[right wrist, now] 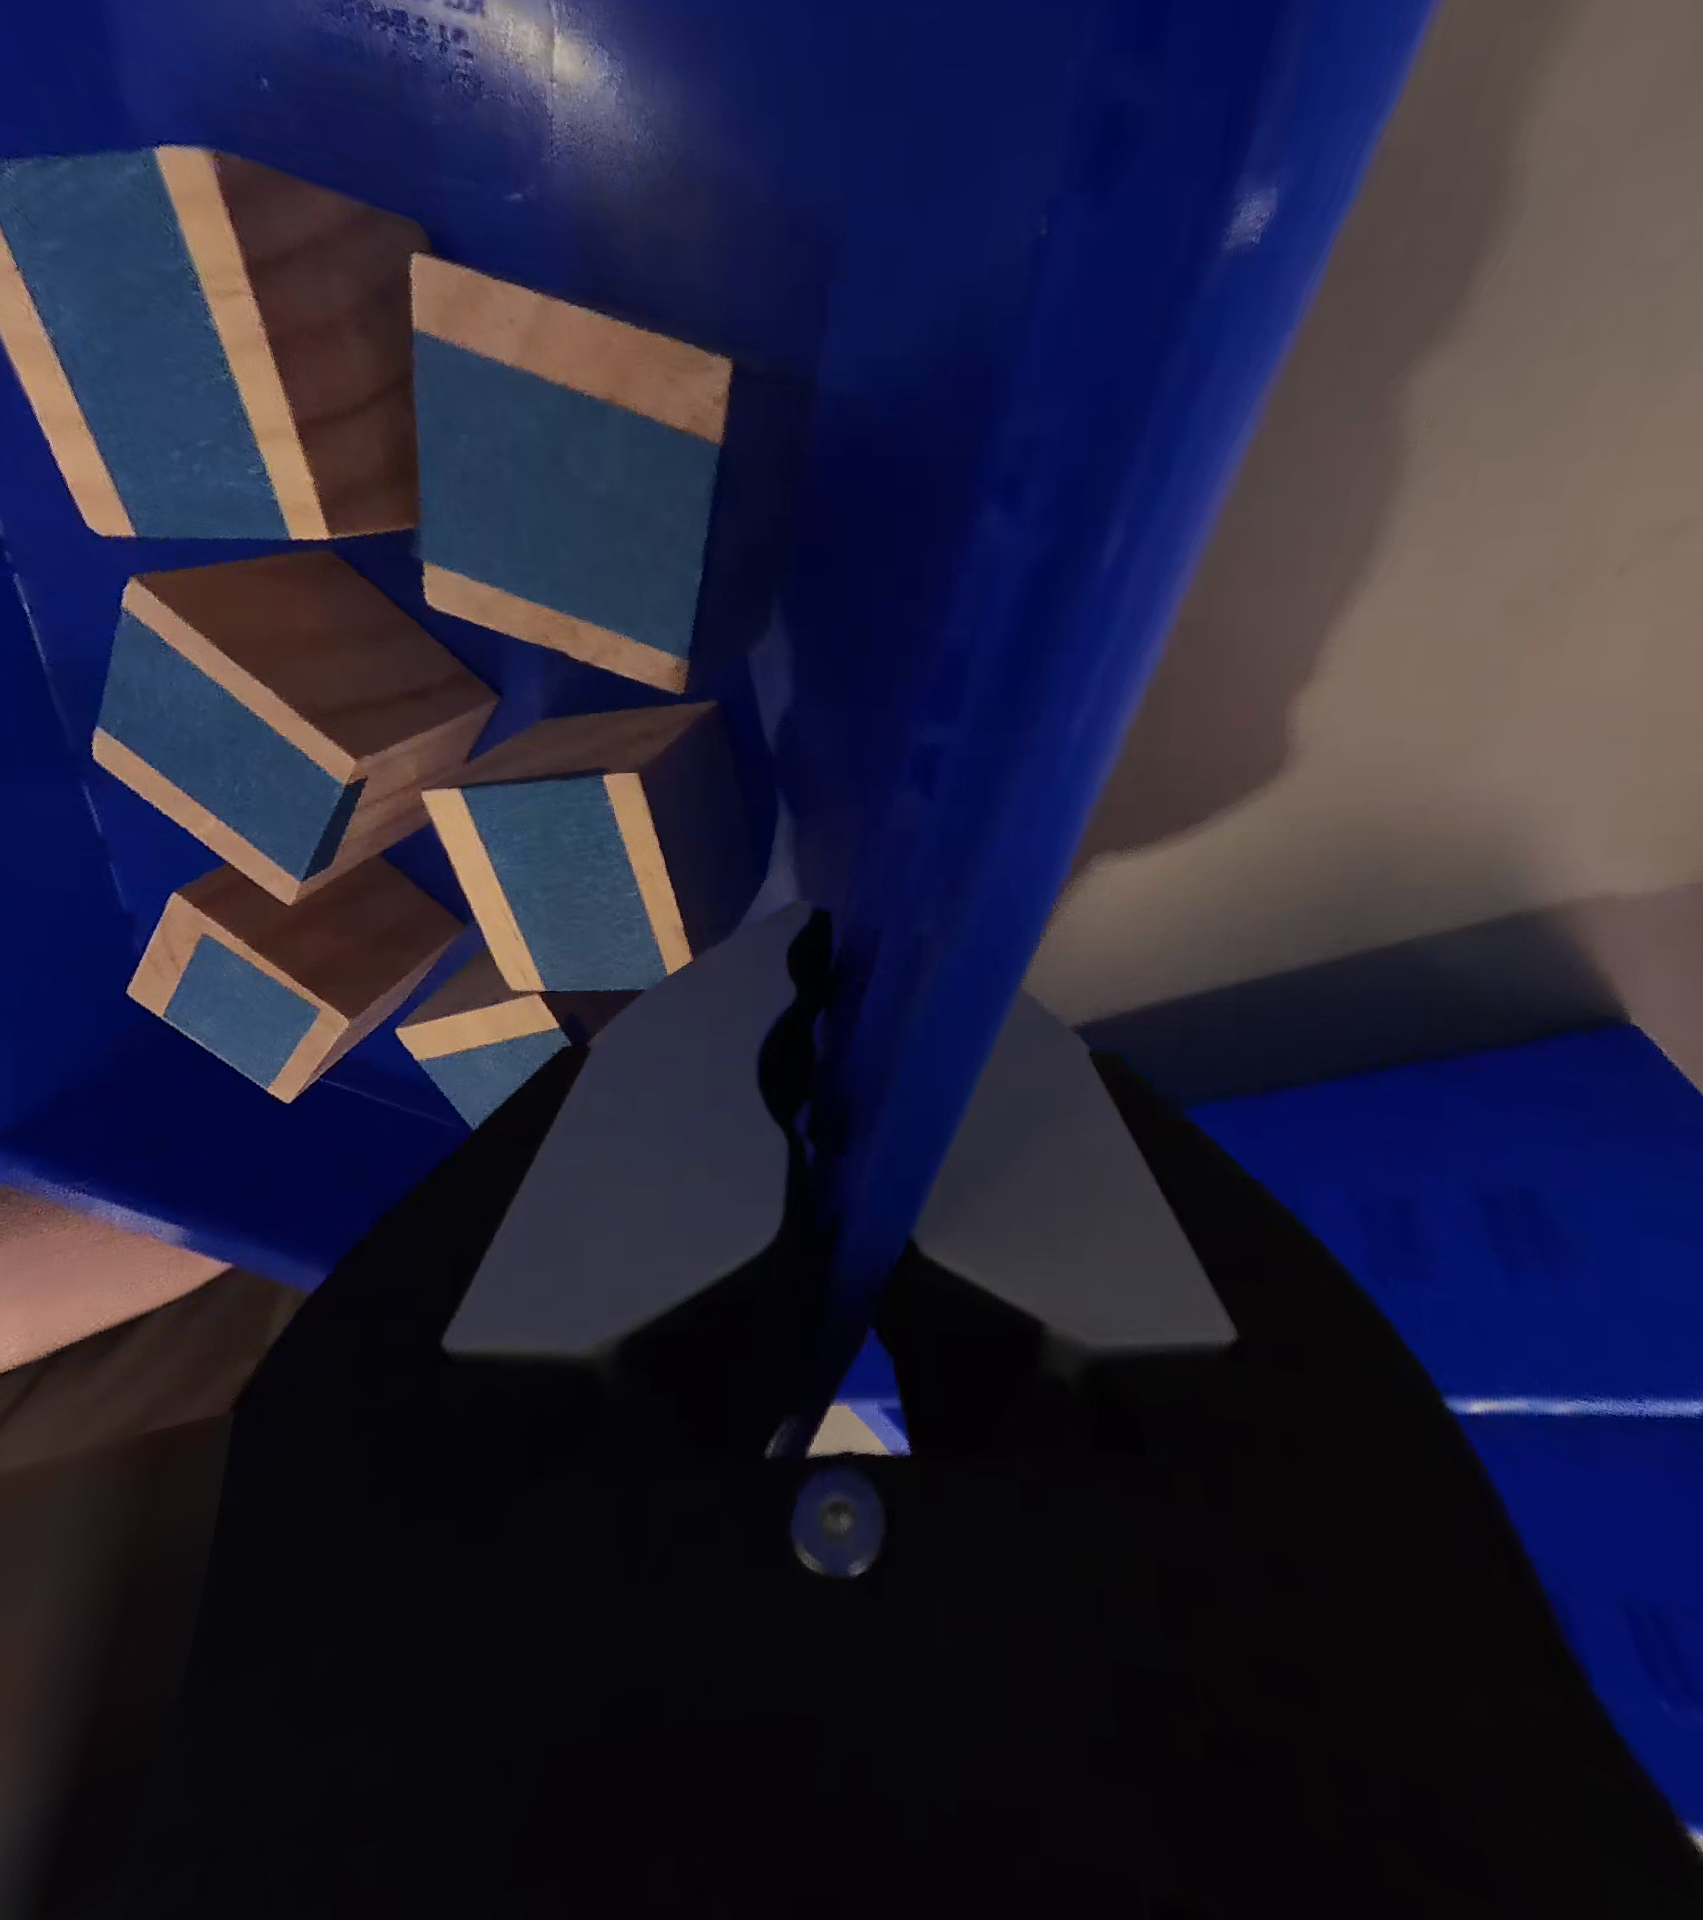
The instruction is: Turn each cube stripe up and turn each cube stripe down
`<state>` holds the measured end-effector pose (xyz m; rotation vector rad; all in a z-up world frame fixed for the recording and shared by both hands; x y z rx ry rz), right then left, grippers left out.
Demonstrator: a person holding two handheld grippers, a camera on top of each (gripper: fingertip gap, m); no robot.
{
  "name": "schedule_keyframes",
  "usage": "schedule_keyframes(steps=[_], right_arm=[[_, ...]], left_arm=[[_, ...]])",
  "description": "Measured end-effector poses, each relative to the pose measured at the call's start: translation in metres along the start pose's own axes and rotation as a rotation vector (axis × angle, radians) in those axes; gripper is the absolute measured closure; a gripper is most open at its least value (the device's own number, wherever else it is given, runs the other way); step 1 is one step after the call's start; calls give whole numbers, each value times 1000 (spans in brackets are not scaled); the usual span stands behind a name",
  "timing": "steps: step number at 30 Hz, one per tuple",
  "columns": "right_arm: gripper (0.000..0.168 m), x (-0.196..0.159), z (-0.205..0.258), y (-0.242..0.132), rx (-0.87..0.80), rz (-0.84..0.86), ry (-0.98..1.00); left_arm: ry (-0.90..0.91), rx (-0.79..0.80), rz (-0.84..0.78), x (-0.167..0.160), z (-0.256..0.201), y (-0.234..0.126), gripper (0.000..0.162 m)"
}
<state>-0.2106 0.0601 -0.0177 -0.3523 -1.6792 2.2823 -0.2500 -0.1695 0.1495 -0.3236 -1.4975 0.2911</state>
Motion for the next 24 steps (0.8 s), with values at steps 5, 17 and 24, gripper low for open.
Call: schedule_keyframes(steps=[5,17,24], right_arm=[[161,1,-14,24,-29,11,49],[155,-1,-20,51,-67,-64,45],[143,-12,-16,-22,-155,-461,-70]], left_arm=[[-24,-17,-5,-1,5,3,130],[17,-51,52,-3,-3,13,130],[55,-63,66,-2,-11,16,130]])
Point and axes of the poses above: each gripper's, where its closed fingertips meet, y out along the fingers, x out of its top, z = x × y across the jaws, the point moved 6 cm from there along -y, back along the fingers, and after that the axes turned 4 degrees about -y, right-handed, at the moved point
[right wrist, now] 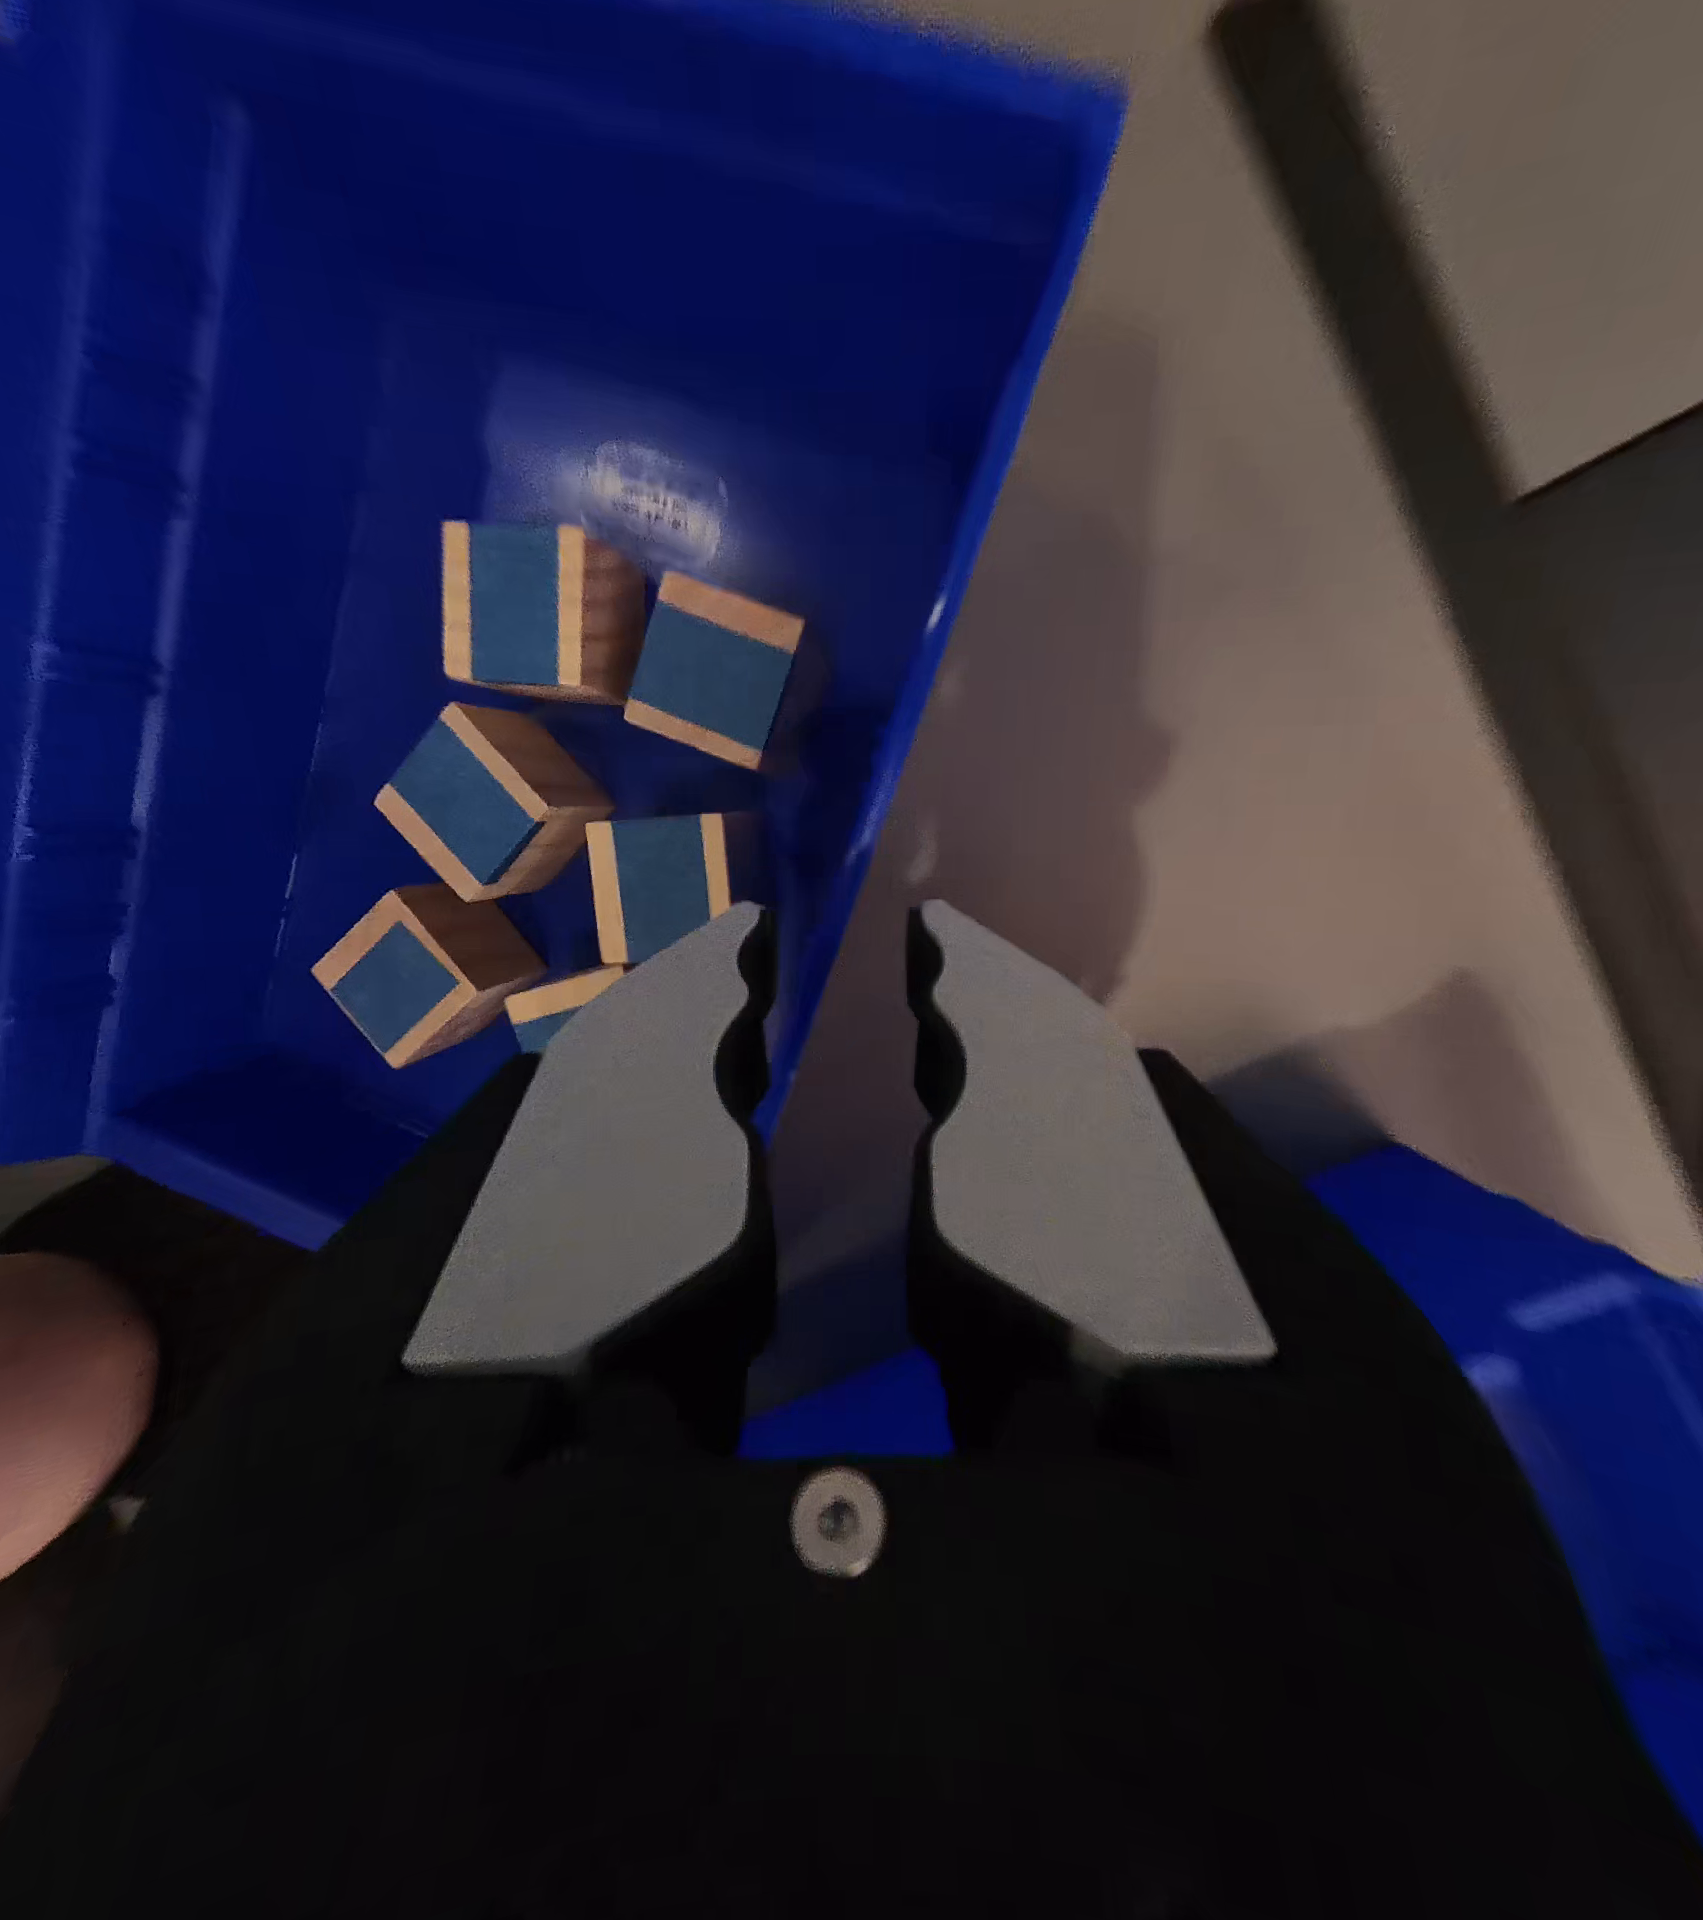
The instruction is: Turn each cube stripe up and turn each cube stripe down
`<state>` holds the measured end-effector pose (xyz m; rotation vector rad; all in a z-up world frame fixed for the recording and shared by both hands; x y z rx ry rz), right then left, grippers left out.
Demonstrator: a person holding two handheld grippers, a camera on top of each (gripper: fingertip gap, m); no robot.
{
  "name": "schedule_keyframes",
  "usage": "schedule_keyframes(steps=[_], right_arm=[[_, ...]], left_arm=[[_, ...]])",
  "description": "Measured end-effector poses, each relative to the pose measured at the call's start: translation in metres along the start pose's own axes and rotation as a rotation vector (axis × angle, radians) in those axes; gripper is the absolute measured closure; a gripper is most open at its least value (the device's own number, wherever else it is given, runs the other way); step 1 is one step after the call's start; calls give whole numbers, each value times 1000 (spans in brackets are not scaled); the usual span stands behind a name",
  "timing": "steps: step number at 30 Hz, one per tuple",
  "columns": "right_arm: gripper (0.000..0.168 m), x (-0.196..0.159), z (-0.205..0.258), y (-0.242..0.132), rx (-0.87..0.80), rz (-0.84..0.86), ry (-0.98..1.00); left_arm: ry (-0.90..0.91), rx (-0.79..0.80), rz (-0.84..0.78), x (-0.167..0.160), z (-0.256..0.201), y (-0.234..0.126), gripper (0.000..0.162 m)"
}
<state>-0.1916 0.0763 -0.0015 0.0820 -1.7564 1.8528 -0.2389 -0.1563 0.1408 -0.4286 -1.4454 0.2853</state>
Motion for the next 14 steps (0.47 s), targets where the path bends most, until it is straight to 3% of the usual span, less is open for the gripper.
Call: schedule_keyframes(steps=[5,10,12,14], right_arm=[[139,-39,-12,-79,-234,-201,-108],[125,-145,-74,-152,-631,-171,71],[111,-195,-96,-167,-624,-117,269],[110,-232,-105,-162,-492,-75,408]], left_arm=[[26,-18,11,0,-6,2,129],[63,-32,38,0,-15,7,129],[80,-35,47,1,-19,9,129],[95,-37,51,2,-23,10,129]])
Point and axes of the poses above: each gripper's, where its closed fingertips meet, y out along the fingers, x out of its top, z = x × y across the jaws, the point moved 6 cm from there along -y, back along the fingers, and after that the axes turned 4 degrees about -y, right-handed, at the moved point
